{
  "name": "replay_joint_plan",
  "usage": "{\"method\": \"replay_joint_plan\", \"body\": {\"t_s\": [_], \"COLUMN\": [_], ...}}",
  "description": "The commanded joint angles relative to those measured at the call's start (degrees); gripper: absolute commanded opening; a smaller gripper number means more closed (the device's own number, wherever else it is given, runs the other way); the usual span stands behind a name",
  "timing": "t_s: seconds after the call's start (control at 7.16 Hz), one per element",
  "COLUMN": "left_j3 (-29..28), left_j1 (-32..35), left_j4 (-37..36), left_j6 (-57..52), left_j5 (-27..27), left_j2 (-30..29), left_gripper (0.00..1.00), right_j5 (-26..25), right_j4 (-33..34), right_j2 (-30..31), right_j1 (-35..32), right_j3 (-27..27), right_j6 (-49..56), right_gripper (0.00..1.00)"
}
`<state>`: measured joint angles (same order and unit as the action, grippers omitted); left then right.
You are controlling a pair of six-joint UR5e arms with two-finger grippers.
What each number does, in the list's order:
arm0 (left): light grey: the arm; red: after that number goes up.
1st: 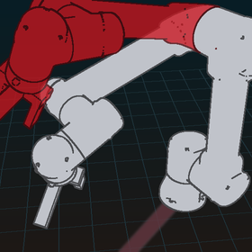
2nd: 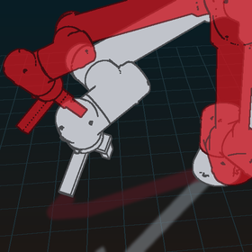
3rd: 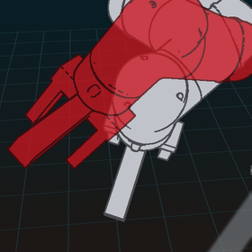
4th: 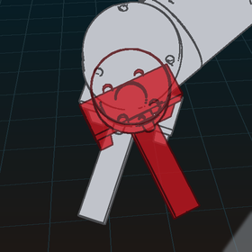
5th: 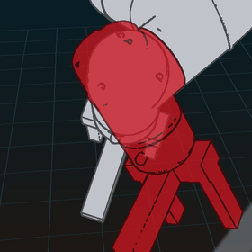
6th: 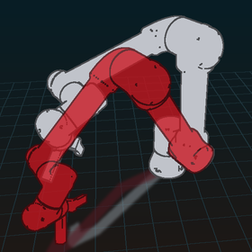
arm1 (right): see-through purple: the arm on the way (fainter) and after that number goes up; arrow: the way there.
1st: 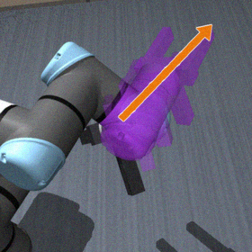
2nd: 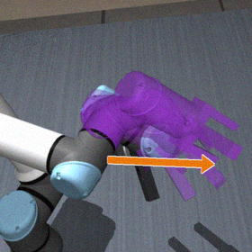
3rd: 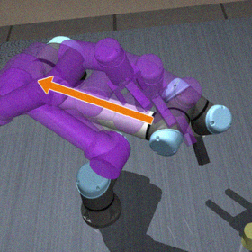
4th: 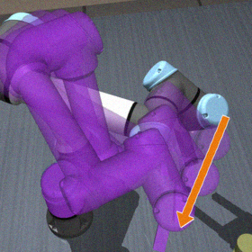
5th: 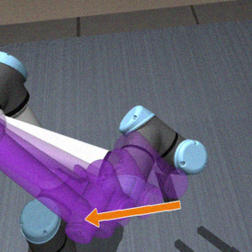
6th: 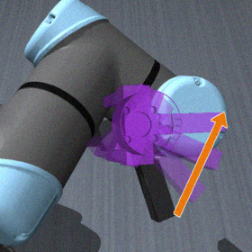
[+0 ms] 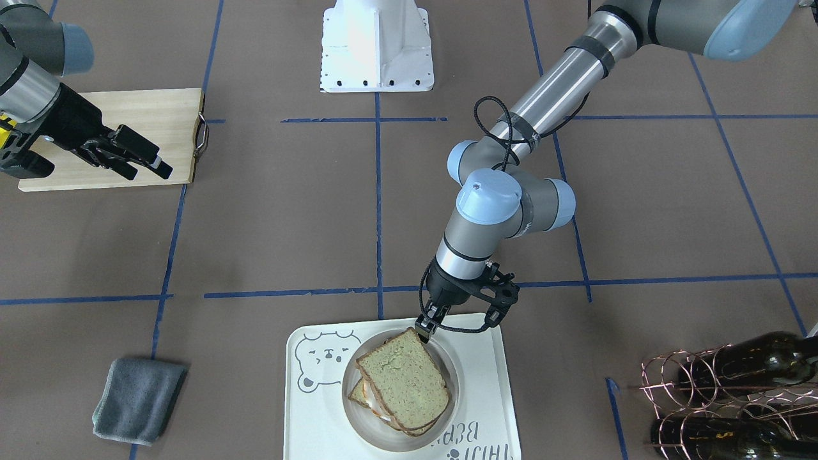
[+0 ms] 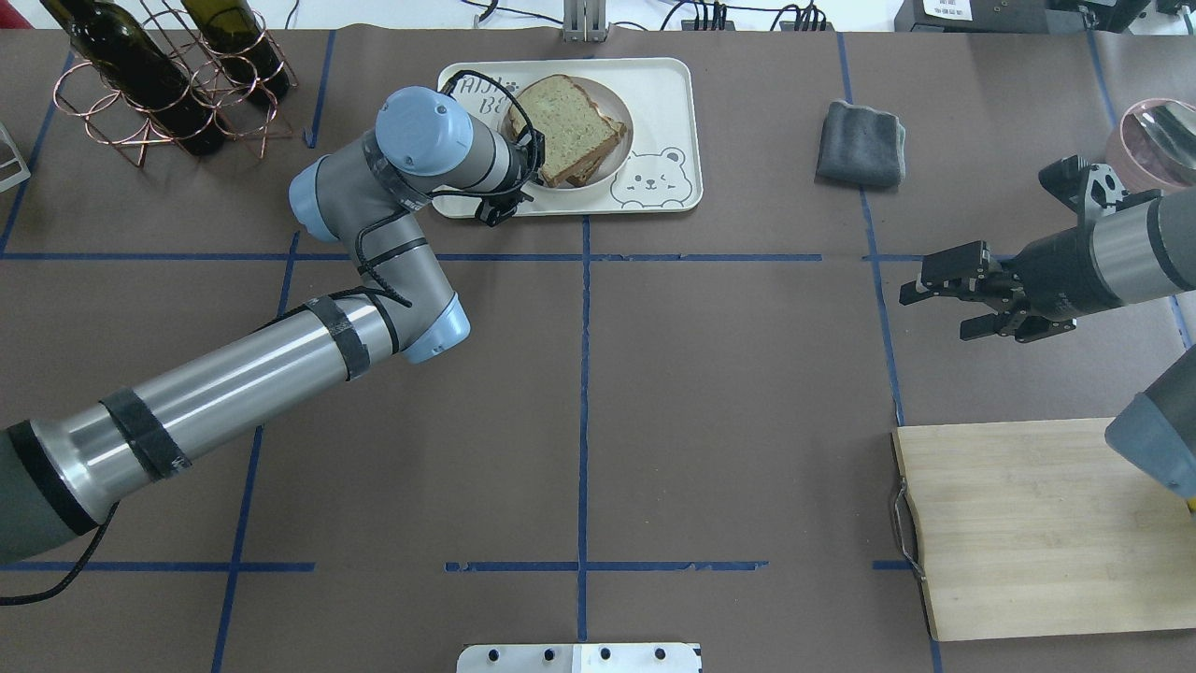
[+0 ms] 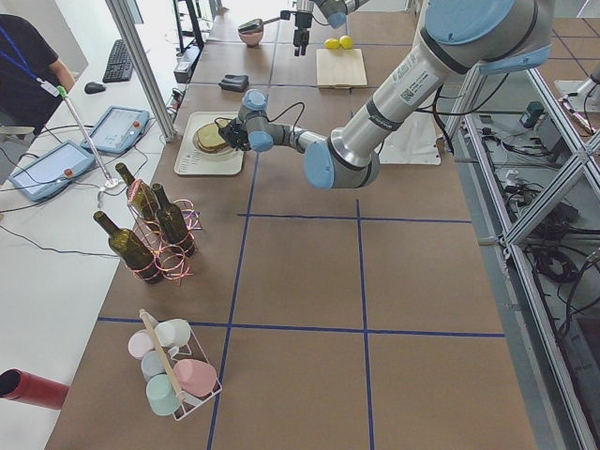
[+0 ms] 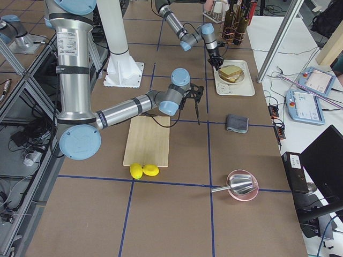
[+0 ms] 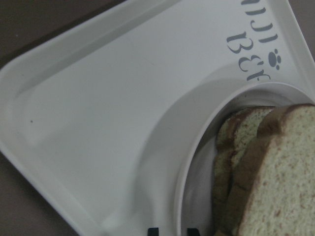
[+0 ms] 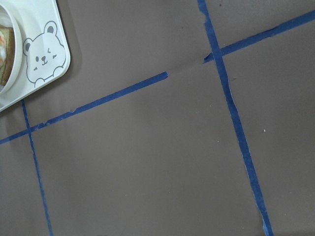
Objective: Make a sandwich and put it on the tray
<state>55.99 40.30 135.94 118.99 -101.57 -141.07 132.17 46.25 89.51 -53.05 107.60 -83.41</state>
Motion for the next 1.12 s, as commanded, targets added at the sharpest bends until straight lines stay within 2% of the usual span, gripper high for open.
{"method": "replay_joint_plan", "body": {"t_s": [0.0, 0.14, 0.28, 0.56, 0.7, 0.98], "left_j3": [17.76, 25.5, 31.23, 38.55, 39.8, 42.43], "left_j1": [0.39, 0.39, 0.65, 4.24, 7.57, 13.72], "left_j4": [-8.97, -9.72, -9.73, -9.73, -9.73, -9.73], "left_j6": [-9.94, -15.92, -22.95, -39.63, -49.03, -64.96], "left_j5": [-0.2, -0.38, -4.47, -9.59, -12.57, -17.84], "left_j2": [10.16, 16.12, 21.66, 30.2, 33.9, 40.75], "left_gripper": [0.28, 0.29, 0.29, 0.35, 0.44, 1.0], "right_j5": [-0.07, 0.19, 0.46, 0.9, 1.33, 2.48], "right_j4": [0.07, 0.16, 0.51, 1.12, 4.17, 11.11], "right_j2": [0.05, 0.22, 1.53, 3.9, 5.13, 8.72], "right_j1": [-1.6, -3.62, -5.47, -8.55, -10.3, -15.48], "right_j3": [-0.03, -0.03, -0.03, -0.46, -0.47, -0.55], "right_j6": [0.0, 1.57, 5.24, 11.4, 18.82, 37.08], "right_gripper": [1.0, 1.0, 1.0, 1.0, 1.0, 1.0]}}
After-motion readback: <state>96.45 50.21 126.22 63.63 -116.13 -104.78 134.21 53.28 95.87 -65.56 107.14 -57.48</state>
